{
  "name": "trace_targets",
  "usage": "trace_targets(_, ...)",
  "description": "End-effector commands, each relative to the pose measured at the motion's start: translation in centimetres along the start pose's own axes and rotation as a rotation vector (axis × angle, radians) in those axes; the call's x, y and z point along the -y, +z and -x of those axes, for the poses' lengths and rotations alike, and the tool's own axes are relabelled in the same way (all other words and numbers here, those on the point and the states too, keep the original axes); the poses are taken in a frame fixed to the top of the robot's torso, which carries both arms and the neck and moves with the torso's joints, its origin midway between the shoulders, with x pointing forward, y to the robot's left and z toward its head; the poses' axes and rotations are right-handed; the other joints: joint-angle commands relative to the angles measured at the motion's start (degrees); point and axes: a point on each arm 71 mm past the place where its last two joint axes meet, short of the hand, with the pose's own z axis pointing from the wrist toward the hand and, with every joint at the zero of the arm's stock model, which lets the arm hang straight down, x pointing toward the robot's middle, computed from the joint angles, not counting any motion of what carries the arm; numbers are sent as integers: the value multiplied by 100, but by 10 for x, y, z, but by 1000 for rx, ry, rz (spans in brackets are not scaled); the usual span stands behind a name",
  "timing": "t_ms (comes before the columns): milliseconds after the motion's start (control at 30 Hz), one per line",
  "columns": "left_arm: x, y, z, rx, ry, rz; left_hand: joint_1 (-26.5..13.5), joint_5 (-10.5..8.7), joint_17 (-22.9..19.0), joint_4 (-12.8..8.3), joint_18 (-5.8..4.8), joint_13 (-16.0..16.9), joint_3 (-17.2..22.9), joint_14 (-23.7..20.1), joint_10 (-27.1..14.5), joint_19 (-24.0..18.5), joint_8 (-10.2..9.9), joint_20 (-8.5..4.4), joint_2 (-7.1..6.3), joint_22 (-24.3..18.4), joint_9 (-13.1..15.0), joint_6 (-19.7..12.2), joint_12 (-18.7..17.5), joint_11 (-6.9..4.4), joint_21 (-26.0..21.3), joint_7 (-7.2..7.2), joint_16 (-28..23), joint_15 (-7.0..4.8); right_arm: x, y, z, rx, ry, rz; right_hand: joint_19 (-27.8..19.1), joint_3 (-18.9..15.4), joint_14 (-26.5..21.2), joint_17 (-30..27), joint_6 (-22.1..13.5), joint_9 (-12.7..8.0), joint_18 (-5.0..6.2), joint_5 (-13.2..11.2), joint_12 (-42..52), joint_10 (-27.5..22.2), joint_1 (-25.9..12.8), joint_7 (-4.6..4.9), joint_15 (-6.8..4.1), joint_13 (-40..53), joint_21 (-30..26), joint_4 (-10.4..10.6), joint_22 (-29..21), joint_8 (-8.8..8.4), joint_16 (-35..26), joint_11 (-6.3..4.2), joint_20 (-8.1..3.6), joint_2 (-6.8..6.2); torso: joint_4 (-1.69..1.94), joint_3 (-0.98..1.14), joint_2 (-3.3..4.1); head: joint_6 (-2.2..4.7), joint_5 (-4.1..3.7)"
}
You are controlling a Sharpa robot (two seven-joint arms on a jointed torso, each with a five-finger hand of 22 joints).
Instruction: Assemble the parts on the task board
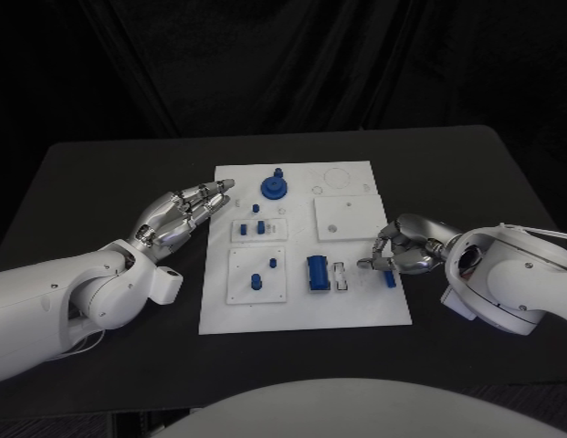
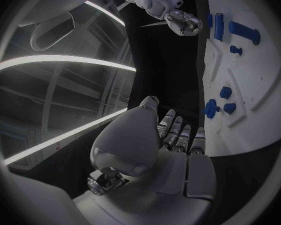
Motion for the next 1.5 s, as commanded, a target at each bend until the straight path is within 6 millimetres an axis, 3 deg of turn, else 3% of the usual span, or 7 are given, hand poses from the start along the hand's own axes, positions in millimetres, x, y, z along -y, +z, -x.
trace_targets(33,5,-1,-2,-15,-5,-80,67,36,5,6,83,6,36,2,-8,4,12,26,8,-10,8,21,22,49,-19,101,38,51,4,0,2,9,-76,-38,422,-45,551,1246,-55,40,-24,-9,15,597,16,3,-31,1509,-41,49,1359,64,-24,-20,-14,35,-1,-2,4,0,25)
trace_targets(233,5,-1,-1,-14,-5,-78,68,39,6,5,83,7,41,5,-3,4,13,33,10,-10,8,24,29,56,-19,106,45,57,6,0,5,38,-141,-32,414,-133,537,1176,-68,-74,-20,165,15,597,-121,6,-36,1509,-57,137,1354,-84,-52,-24,-23,141,-18,13,9,0,31)
trace_targets(367,5,0,-2,-17,-7,-77,68,39,6,5,83,7,41,5,-3,4,13,33,10,-10,8,24,29,56,-19,106,45,57,2,1,4,40,-163,-14,422,-235,540,1189,85,-176,-24,-10,15,597,-290,-5,-39,1509,-42,146,1360,-161,-47,-31,-22,174,28,14,6,0,-44)
trace_targets(900,4,0,-3,-22,-12,-75,75,44,7,-2,83,14,56,11,31,4,14,50,16,-10,8,21,82,80,-19,114,54,75,-36,17,-22,11,-202,132,412,-314,533,1151,220,-43,-18,-530,15,597,-248,-59,-78,1509,-64,141,1352,-20,-60,-77,-57,59,24,13,2,0,-82)
trace_targets(1033,4,1,-5,-28,-17,-79,78,47,7,-5,83,14,64,12,37,4,13,56,20,-10,7,18,84,86,-19,117,56,82,-46,22,-30,-9,-208,164,402,-298,527,1122,219,100,-12,-938,15,597,-489,-86,-98,1509,-88,168,1343,87,-72,-100,-74,-61,35,15,3,0,-61)
trace_targets(1267,4,0,-5,-28,-17,-81,83,48,11,-10,82,13,73,19,42,4,12,65,24,-10,6,12,87,97,-19,123,73,92,-51,26,-35,-30,-220,174,400,-244,527,1119,223,142,-11,-947,15,597,-528,-98,-107,1509,-92,160,1342,114,-73,-114,-84,-106,-2,21,6,0,-41)
trace_targets(1500,4,1,-5,-29,-18,-80,87,50,16,-14,80,13,82,30,48,4,11,74,28,-10,6,8,91,106,-19,129,98,103,-55,28,-40,-49,-230,176,394,-145,522,1095,233,206,-7,-886,15,597,-370,-115,-119,1509,-106,130,1337,155,-83,-127,-95,-67,52,18,12,0,-96)
